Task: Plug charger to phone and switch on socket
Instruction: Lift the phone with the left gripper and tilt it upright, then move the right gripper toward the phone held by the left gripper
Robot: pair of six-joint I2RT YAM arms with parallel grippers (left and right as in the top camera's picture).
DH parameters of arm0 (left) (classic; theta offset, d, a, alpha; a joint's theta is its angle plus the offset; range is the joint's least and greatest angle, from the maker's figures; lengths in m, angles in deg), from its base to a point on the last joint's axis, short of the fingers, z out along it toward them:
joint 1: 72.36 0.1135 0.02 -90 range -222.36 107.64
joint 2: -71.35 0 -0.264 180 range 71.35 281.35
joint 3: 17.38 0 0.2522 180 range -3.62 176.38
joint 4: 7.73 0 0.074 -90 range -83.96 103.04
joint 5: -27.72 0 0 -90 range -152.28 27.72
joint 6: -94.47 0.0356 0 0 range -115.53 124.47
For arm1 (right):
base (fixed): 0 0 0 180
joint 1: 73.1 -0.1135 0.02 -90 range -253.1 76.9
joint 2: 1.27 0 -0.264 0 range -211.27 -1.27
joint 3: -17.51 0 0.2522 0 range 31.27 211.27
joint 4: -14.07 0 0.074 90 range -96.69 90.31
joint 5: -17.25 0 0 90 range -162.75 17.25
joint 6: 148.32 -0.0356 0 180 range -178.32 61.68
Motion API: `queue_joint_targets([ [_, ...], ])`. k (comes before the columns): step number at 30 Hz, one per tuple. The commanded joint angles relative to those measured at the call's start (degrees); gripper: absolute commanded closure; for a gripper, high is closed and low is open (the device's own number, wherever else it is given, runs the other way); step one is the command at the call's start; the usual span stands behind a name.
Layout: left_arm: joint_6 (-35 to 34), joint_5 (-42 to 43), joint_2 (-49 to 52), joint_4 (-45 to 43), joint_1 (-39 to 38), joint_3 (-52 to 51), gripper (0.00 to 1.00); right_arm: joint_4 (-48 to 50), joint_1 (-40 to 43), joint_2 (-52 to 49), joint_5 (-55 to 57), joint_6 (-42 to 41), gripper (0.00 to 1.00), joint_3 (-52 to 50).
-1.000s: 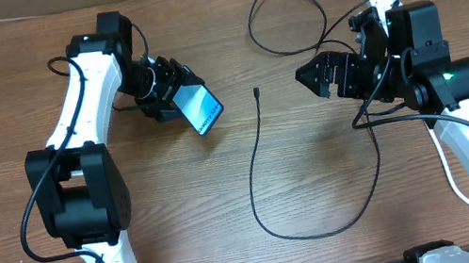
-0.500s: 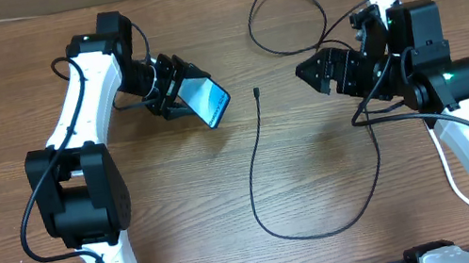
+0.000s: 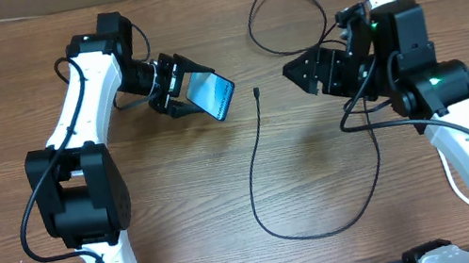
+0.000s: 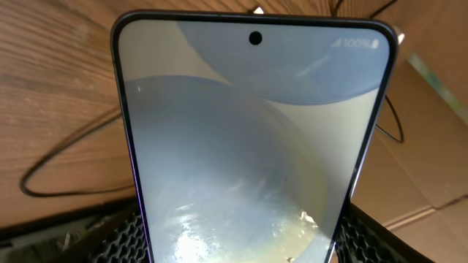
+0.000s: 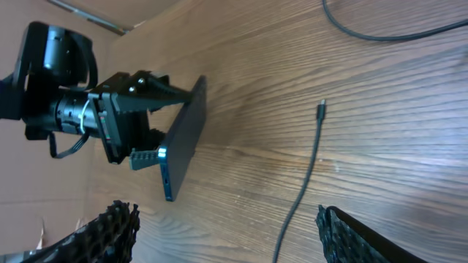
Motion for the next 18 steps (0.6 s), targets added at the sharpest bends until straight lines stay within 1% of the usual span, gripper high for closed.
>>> queue_joint_targets([
  [1, -3.0, 5.4, -0.1, 0.0, 0.2, 1.9, 0.96, 1.1, -3.1, 0.0, 3.8, -3.4, 0.21, 2.0],
  [9, -6.3, 5.5, -0.1, 0.0, 0.2, 1.9, 0.96, 3.4, -9.0, -0.9, 8.3, -7.6, 0.23, 2.0],
  [13, -6.3, 5.5, -0.1, -0.1, 0.2, 1.9, 0.96, 5.4, -11.6, -3.0, 8.5, -10.1, 0.28, 2.1],
  [18, -6.3, 5.4, -0.1, -0.3, 0.2, 1.9, 0.96, 7.5, -14.3, -5.4, 8.5, -11.2, 0.30, 2.1],
])
